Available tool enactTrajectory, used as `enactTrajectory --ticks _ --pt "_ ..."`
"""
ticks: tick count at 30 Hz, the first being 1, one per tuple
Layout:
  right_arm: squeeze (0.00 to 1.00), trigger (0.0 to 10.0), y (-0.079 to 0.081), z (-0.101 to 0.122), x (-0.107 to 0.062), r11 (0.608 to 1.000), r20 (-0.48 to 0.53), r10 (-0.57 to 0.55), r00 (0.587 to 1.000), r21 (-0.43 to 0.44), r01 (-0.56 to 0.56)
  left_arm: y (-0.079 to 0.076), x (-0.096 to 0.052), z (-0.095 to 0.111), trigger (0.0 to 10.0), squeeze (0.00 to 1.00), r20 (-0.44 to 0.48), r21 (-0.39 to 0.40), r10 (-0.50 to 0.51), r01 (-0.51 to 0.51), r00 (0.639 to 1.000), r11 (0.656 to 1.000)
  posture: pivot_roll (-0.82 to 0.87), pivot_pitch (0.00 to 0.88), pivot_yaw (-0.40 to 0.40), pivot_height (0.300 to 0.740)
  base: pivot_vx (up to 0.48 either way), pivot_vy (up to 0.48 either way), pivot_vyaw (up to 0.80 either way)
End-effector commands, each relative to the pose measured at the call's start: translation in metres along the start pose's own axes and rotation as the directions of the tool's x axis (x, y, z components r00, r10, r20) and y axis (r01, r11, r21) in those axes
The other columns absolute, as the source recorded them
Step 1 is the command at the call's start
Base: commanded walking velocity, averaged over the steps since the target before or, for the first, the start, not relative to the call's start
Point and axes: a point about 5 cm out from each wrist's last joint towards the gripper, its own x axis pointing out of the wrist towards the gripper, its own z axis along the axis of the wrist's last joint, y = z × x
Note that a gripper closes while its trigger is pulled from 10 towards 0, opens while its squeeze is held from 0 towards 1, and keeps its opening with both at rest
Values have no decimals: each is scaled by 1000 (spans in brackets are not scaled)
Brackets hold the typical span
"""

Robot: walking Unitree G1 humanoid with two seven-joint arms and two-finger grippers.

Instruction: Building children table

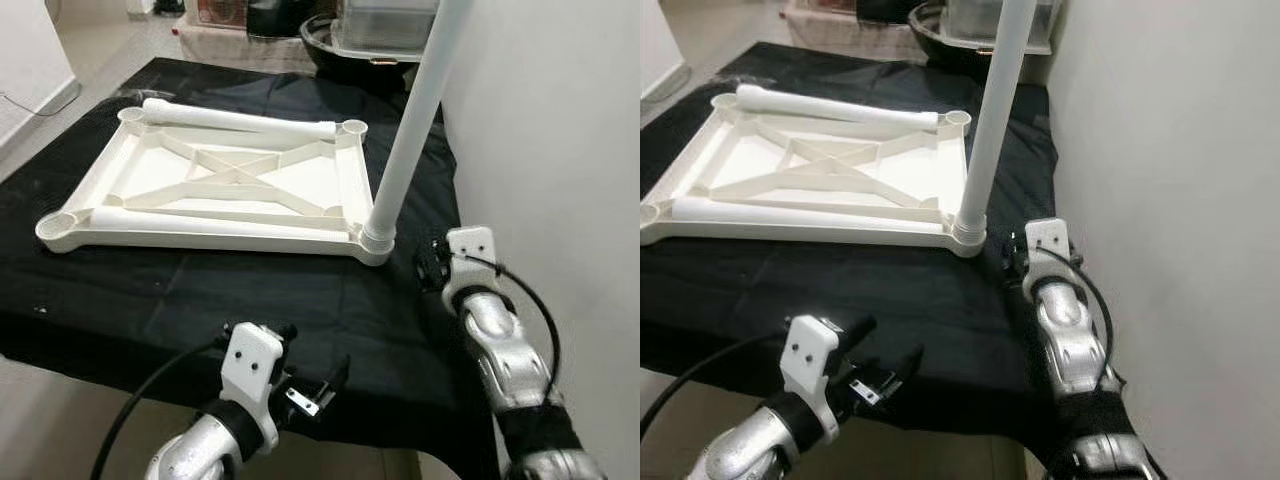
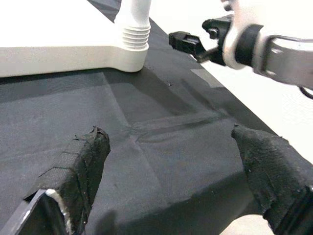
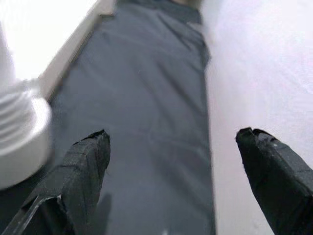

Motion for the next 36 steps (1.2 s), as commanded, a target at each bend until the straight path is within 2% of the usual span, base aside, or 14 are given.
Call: enactTrajectory --ticks 1,8,13,17,26,27,32,33,34,35,36 --pt "0 10000 -5 -6 5 998 -21 -54 998 -9 54 -2 -3 -1 10000 0 -17 5 -5 5 1000 1000 232 182 -89 740 0 0 0" --pt "0 10000 -7 -9 22 990 -37 -143 989 -16 143 -7 -7 2 10000 0 -23 3 -16 16 1000 1000 262 220 -83 740 0 0 0" --pt "0 10000 -2 -11 26 993 -41 -116 992 -16 116 -9 -10 3 10000 0 -27 2 -17 17 999 1000 268 231 -83 740 0 0 0" --pt "0 10000 2 -13 28 996 -50 -87 995 16 88 -10 -12 4 10000 0 -29 1 -17 17 999 1000 269 247 -79 740 0 0 0" --pt "0 10000 15 -13 32 995 -37 28 999 96 -24 -13 -16 5 10000 0 -40 -8 -20 19 999 1000 275 265 -71 740 0 0 0" --pt "0 10000 24 -15 31 987 -33 106 994 127 -101 -14 -17 6 10000 0 -43 -10 -20 20 999 1000 283 271 -73 740 0 0 0" --pt "0 10000 30 -15 30 971 -23 188 982 157 -182 -14 -17 6 10000 0 -46 -12 -20 19 999 1000 283 271 -75 740 0 0 0" --pt "0 10000 33 -16 30 956 -19 236 972 184 -229 -15 -17 6 10000 0 -48 -12 -20 19 999 1000 279 273 -76 740 0 0 0" --pt "0 10000 33 -16 30 956 -19 236 972 184 -229 -15 -17 6 10000 0 -48 -12 -20 19 999 1000 279 273 -76 740 0 0 0" --pt "0 10000 37 -16 29 936 -7 290 957 208 -283 -15 -17 6 10000 0 -48 -12 -19 19 999 1000 279 273 -76 740 0 0 0" --pt "0 10000 37 -16 29 936 -7 290 957 208 -283 -15 -17 6 10000 0 -48 -12 -19 19 999 1000 279 273 -76 740 0 0 0"
